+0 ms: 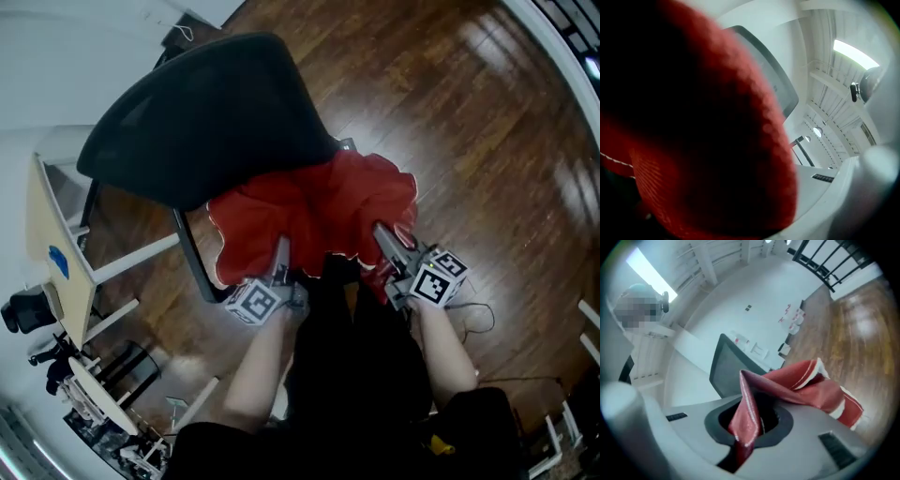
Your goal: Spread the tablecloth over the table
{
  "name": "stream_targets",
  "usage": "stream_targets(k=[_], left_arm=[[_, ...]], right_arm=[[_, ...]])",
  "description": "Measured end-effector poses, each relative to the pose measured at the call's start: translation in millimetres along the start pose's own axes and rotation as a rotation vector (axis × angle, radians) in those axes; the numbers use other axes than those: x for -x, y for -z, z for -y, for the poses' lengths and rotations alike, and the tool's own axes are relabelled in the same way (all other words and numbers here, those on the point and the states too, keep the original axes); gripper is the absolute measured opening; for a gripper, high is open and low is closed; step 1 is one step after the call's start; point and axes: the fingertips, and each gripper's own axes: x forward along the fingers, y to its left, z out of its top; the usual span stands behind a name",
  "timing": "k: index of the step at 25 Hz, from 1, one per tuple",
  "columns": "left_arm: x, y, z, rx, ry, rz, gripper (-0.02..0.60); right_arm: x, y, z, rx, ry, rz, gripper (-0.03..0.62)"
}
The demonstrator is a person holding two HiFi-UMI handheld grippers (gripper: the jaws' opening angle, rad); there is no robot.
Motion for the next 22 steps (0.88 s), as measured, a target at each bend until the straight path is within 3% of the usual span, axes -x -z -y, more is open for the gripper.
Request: stream_targets(k=[3,7,12,15,18,22], left_arm=[[9,3,35,-0.016,0.035,0.109,0.009],[65,-47,59,-0.03,0.037,0.234,0.008],[154,-95,79,-0.089,0.045,0.538,0.008],[240,-92,77,-0.124,-0.009,0.744,0.008],[348,-90,72,-0.14,-0.107,0.934,0.008],[510,-52,51,-0.104,-0.23,1.163,0.008]], right_arm=[[-8,-14,-31,0.088,-0.124,-0.067,0.025],[-35,-25,-130,0.144,-0.286,-0.097,0.025],[-60,-8,-243,0.233,-0.587,-0.233,0.025],[-61,55,-317,0.303,-0.823,-0.397,0.025],[-57,131,-400,0.307,-1.039,-0.562,0.025],[-23,274,-491,0.245,-1.277,-0.795,0.025]])
